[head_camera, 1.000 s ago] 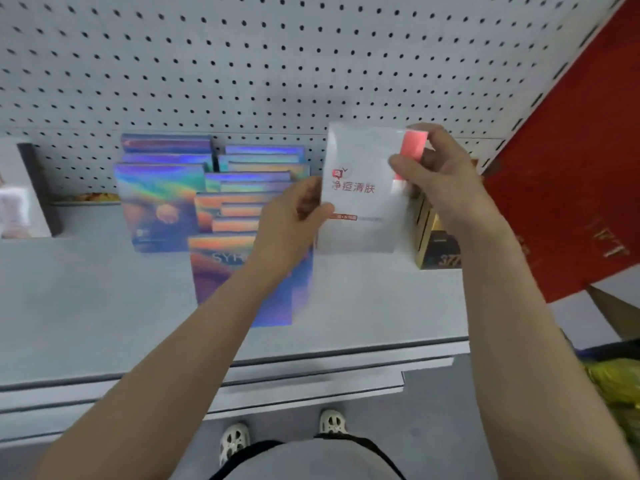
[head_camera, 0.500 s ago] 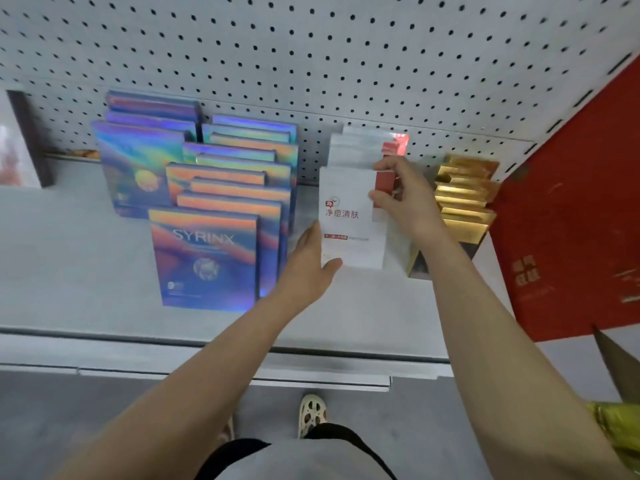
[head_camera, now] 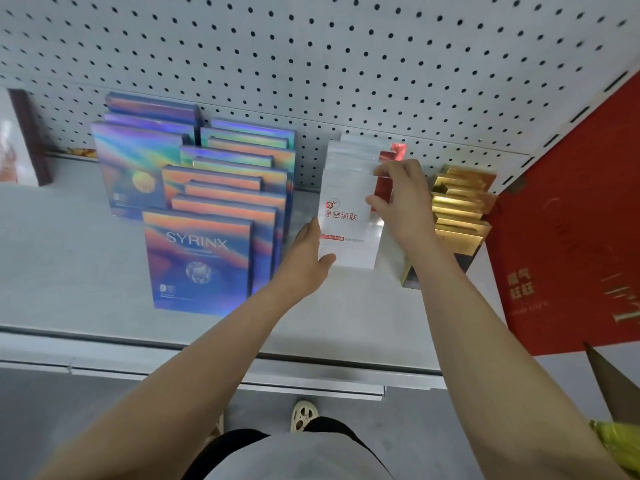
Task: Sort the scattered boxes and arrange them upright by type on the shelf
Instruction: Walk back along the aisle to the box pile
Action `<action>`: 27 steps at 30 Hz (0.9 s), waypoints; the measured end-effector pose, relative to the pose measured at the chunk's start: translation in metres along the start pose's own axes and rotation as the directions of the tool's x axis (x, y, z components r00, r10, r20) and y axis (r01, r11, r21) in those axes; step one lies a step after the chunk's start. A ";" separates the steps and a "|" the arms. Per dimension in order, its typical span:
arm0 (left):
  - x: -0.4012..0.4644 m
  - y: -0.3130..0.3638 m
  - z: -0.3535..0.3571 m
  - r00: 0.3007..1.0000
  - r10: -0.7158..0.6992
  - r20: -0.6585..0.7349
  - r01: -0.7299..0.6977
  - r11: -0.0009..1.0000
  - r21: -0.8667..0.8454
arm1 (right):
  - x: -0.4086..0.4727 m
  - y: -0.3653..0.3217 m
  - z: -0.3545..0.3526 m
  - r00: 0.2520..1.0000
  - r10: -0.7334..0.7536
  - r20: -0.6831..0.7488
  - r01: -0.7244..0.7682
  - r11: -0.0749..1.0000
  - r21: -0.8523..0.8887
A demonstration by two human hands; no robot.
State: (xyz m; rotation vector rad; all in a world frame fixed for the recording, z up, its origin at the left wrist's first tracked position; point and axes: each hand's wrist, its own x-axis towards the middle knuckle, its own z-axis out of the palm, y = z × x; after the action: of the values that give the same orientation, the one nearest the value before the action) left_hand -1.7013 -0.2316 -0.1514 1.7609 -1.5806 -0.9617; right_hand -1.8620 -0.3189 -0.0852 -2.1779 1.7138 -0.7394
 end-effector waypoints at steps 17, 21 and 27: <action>-0.100 -0.002 -0.091 0.855 0.201 -0.477 -0.285 0.952 -0.109 | -0.051 -0.070 0.007 0.962 -0.242 -0.129 0.260 0.954 0.148; -0.155 -0.050 -0.132 0.775 0.021 -0.631 -0.172 0.969 -0.179 | -0.084 -0.132 0.049 0.892 -0.445 -0.079 0.450 0.853 0.267; -0.257 -0.145 -0.194 0.598 -0.249 -0.762 0.047 0.960 -0.276 | -0.134 -0.231 0.138 0.797 -0.590 0.132 0.529 0.786 0.319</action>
State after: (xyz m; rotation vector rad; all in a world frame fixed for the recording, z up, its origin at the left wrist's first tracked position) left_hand -1.4693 0.0334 -0.1229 1.7888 -0.7091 -0.2838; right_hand -1.6191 -0.1434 -0.1129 -2.4701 0.7783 -0.7592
